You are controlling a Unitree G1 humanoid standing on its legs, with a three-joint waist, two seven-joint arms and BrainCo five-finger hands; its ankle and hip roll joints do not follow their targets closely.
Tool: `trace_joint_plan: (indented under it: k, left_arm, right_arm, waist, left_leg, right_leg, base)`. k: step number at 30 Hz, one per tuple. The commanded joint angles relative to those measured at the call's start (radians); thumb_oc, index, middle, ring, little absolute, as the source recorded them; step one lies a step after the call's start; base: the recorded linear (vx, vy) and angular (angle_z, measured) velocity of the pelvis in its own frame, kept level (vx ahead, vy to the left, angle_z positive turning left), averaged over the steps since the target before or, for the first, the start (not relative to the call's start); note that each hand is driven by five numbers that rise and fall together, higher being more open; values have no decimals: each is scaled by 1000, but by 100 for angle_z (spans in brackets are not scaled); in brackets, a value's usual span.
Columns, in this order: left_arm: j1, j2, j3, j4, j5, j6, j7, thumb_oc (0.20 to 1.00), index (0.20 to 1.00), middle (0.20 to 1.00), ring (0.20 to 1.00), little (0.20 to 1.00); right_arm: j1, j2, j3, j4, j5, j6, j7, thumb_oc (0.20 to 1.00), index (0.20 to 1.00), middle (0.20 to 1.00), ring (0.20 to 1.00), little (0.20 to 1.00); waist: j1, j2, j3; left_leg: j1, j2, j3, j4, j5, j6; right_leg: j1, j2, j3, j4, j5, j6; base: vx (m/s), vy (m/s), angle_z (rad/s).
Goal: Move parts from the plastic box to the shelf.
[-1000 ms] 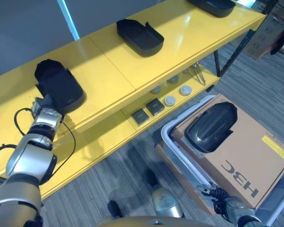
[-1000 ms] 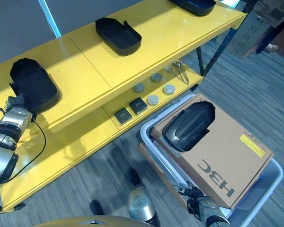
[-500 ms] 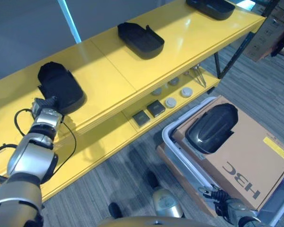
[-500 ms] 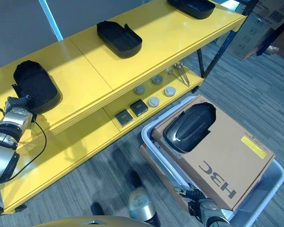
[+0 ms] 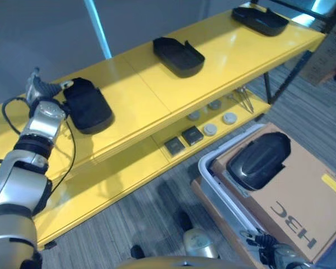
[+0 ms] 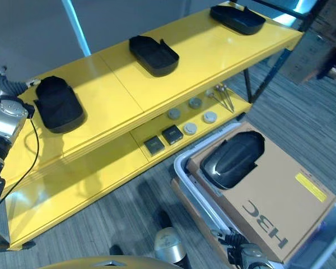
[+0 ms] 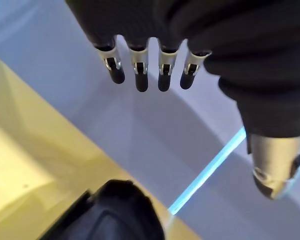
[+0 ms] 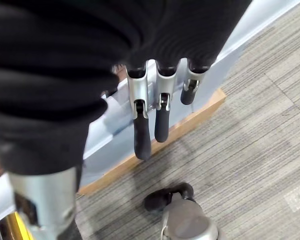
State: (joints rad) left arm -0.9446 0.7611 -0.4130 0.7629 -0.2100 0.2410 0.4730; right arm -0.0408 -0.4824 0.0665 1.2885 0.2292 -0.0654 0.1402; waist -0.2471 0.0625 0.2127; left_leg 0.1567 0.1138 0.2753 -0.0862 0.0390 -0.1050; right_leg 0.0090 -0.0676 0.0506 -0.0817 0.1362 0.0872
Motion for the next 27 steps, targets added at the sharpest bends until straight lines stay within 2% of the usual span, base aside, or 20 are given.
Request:
trace_joint_plan:
  k: [1,5,6,7,8,9,10,11,13,14,15,16,17,18,22,27]
  left_arm:
    - [74,97,85,-122,75,-108,-7,1000,1000,1000,1000,1000]
    - [234,107,186,-351,71,-185,-78,1000,1000,1000,1000,1000]
    - [308,87,227,-463,64,-234,-77,1000,1000,1000,1000,1000]
    - [424,26,286,-636,77,-288,-89,1000,1000,1000,1000,1000]
    - [477,-12,306,-709,88,-295,-105,1000,1000,1000,1000,1000]
    - [529,-54,316,-766,115,-319,-110,1000,1000,1000,1000,1000]
    - [533,-55,317,-768,115,-318,-111,1000,1000,1000,1000,1000]
    - [592,-115,316,-817,109,-374,-141,1000,1000,1000,1000,1000]
    - [662,-197,300,-870,71,-393,-162,1000,1000,1000,1000,1000]
    - [679,-221,286,-873,70,-401,-169,743,743,743,743,743]
    - [689,-240,265,-864,73,-421,-166,576,576,576,576,576]
    - [694,-253,248,-859,72,-433,-161,457,457,457,457,457]
    - [696,-260,239,-857,69,-438,-161,200,200,200,200,200]
    - [703,-289,206,-855,61,-461,-159,200,200,200,200,200]
    - [674,-306,144,-819,43,-467,-124,200,200,200,200,200]
    - [631,-329,121,-727,-36,-470,-68,200,200,200,200,200]
  right_arm:
    - [131,78,53,121,-43,54,13,1000,1000,1000,1000,1000]
    - [146,102,28,119,-40,53,-1,1000,1000,1000,1000,1000]
    - [152,115,16,122,-40,48,-7,1000,1000,1000,1000,1000]
    - [160,129,5,118,-24,48,-11,1000,1000,1000,1000,1000]
    - [165,135,-1,114,-19,49,-11,1000,1000,1000,1000,1000]
    - [171,144,-7,109,-11,51,-13,1000,1000,1000,1000,1000]
    - [173,143,-7,109,-11,51,-13,1000,1000,1000,1000,1000]
    - [179,158,-16,109,9,47,-15,1000,1000,1000,1000,1000]
    - [186,171,-21,101,42,49,-13,1000,1000,1000,1000,1000]
    - [187,175,-24,98,49,54,-11,1000,1000,1000,1000,1000]
    - [187,178,-28,98,54,56,-9,1000,1000,1000,1000,1000]
    - [187,181,-28,98,56,55,-8,1000,1000,1000,1000,1000]
    - [187,182,-28,98,57,56,-8,1000,1000,1000,1000,1000]
    - [185,189,-19,95,66,58,-14,1000,1000,1000,1000,1000]
    - [185,194,-6,87,74,67,-19,1000,1000,1000,1000,1000]
    - [193,188,8,68,62,82,-17,1000,1000,1000,1000,1000]
  waist:
    - [24,18,-60]
    - [58,12,-62]
    - [72,9,-61]
    - [93,0,-63]
    - [100,-4,-64]
    - [106,-8,-65]
    - [105,-6,-66]
    - [112,-13,-67]
    - [118,-20,-69]
    - [118,-21,-70]
    - [117,-23,-71]
    - [116,-25,-71]
    - [115,-26,-71]
    - [113,-29,-72]
    - [97,-33,-77]
    - [71,-37,-83]
  left_leg:
    - [-60,34,-49,17,5,23]
    - [-57,31,-69,12,2,26]
    - [-57,29,-78,11,0,27]
    - [-64,25,-93,12,3,30]
    - [-65,23,-99,12,2,31]
    - [-65,23,-103,11,1,31]
    - [-59,23,-104,9,-6,30]
    - [-57,22,-107,8,-7,31]
    - [-53,23,-109,8,-10,30]
    - [-52,23,-108,8,-11,31]
    - [-51,23,-106,8,-11,31]
    - [-50,24,-105,9,-11,31]
    - [-49,24,-104,9,-11,31]
    - [-46,24,-99,9,-14,32]
    - [-43,26,-83,9,-14,33]
    - [-33,34,-58,8,-13,31]
  right_leg:
    - [15,-46,-14,-6,-49,56]
    - [23,-51,-33,-6,-54,57]
    - [26,-53,-40,-6,-55,58]
    - [25,-55,-47,-6,-52,57]
    - [27,-56,-51,-6,-53,58]
    - [29,-55,-56,-6,-53,58]
    - [34,-55,-57,-6,-60,59]
    - [38,-55,-60,-6,-60,58]
    - [45,-53,-62,-6,-61,58]
    - [46,-51,-61,-6,-60,58]
    - [47,-51,-60,-6,-59,58]
    - [48,-50,-59,-6,-58,58]
    - [48,-50,-58,-6,-58,58]
    - [49,-49,-56,-6,-58,60]
    - [45,-48,-46,-6,-55,64]
    - [42,-45,-32,-6,-50,68]
  base:
    - [-22,14,13]
    - [-21,8,13]
    - [-62,-7,15]
    - [-60,-13,13]
    - [-54,-17,15]
    - [13,-2,21]
    - [19,-8,25]
    - [25,-15,34]
    - [-2,-34,24]
    - [-2,-34,4]
    - [0,-31,-1]
    - [0,0,0]
    - [-1,-39,-2]
    - [-4,-37,-1]
    - [-9,-33,-5]
    - [4,-24,-9]
